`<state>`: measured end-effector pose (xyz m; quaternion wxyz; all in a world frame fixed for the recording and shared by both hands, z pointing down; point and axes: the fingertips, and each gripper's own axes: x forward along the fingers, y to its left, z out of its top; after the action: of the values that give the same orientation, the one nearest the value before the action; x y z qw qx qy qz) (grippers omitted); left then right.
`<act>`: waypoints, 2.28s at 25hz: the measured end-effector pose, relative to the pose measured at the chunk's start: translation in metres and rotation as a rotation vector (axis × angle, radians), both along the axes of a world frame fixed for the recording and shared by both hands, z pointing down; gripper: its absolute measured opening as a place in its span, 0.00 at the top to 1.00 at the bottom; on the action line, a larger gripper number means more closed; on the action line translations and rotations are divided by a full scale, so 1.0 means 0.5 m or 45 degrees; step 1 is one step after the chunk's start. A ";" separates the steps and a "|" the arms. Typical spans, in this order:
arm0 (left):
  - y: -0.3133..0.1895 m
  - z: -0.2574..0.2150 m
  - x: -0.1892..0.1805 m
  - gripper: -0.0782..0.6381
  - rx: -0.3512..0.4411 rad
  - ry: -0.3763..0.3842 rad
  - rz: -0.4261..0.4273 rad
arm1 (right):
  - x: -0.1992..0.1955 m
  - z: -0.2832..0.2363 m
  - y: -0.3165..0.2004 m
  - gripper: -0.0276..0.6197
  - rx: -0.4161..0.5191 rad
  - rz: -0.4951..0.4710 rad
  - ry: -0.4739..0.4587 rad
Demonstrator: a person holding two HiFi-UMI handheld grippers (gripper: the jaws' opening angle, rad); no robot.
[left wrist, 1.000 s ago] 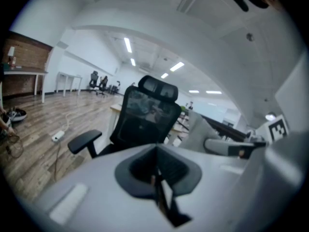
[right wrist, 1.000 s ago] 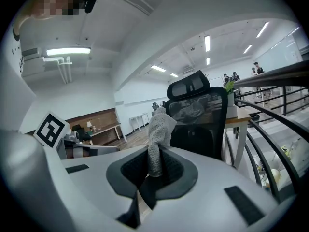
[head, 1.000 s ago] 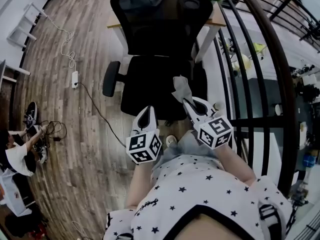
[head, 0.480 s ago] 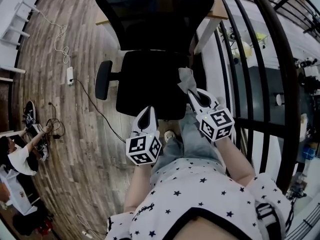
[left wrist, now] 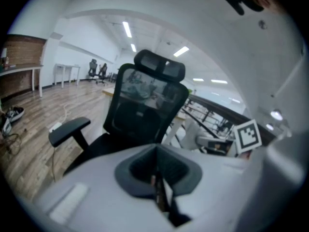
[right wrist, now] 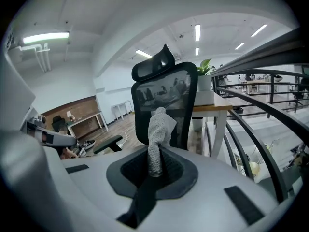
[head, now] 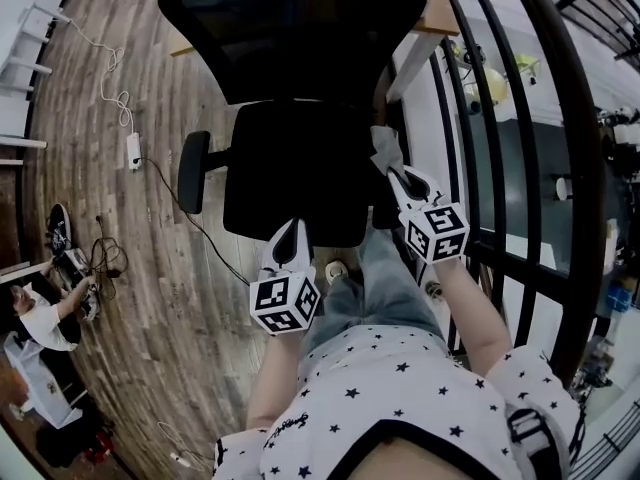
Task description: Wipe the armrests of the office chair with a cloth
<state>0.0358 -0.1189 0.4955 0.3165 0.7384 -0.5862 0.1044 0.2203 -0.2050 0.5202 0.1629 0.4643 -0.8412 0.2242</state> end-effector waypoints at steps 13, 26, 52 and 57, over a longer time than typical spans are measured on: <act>-0.061 0.063 0.039 0.88 -0.096 0.013 0.024 | 0.095 0.147 -0.165 0.91 0.028 -0.056 0.404; -0.074 0.089 0.052 0.88 -0.140 0.000 0.020 | 0.104 0.304 -0.191 0.91 -0.075 -0.293 0.794; -0.059 0.090 0.065 0.88 -0.148 0.008 0.032 | 0.097 0.367 -0.151 0.91 -0.239 -0.330 0.799; -0.049 0.102 0.065 0.88 -0.139 0.003 0.032 | 0.095 0.385 -0.140 0.91 -0.251 -0.328 0.794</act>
<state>0.0681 -0.1432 0.5466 0.3558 0.7275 -0.5699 0.1392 0.2677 -0.2752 0.7127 0.4828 0.3827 -0.7770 0.1293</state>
